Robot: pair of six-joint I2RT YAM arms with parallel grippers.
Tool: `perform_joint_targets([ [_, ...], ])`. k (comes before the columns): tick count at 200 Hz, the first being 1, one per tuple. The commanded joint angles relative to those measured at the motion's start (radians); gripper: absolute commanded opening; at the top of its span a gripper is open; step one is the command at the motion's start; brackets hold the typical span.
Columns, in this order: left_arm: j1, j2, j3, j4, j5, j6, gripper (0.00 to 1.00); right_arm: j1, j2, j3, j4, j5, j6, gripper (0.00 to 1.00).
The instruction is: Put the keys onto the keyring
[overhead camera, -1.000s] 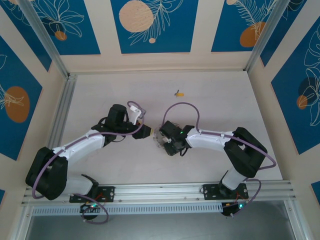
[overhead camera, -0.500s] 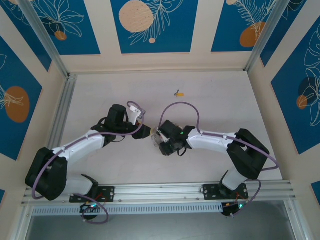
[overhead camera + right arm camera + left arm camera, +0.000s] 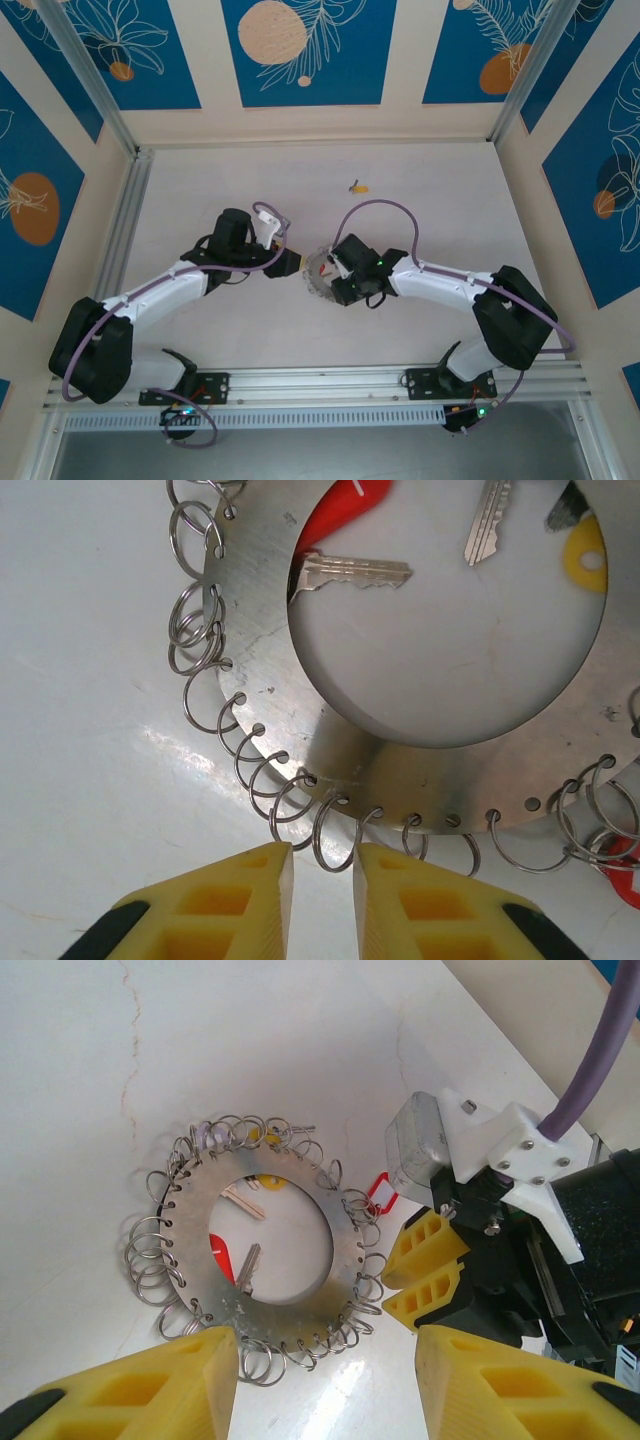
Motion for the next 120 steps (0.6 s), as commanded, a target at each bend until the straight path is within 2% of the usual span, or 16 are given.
perform_joint_targets([
  [1,0.012,-0.021,-0.007,0.008,0.031,-0.012,0.5,0.003,0.033,0.005,-0.014,-0.025,0.005,0.23],
  [89,0.012,-0.021,-0.007,0.006,0.029,-0.013,0.5,0.014,0.09,0.013,-0.003,-0.02,-0.005,0.19],
  [120,0.012,-0.026,-0.009,0.005,0.029,-0.014,0.5,0.027,0.098,0.023,-0.016,-0.007,-0.014,0.22],
])
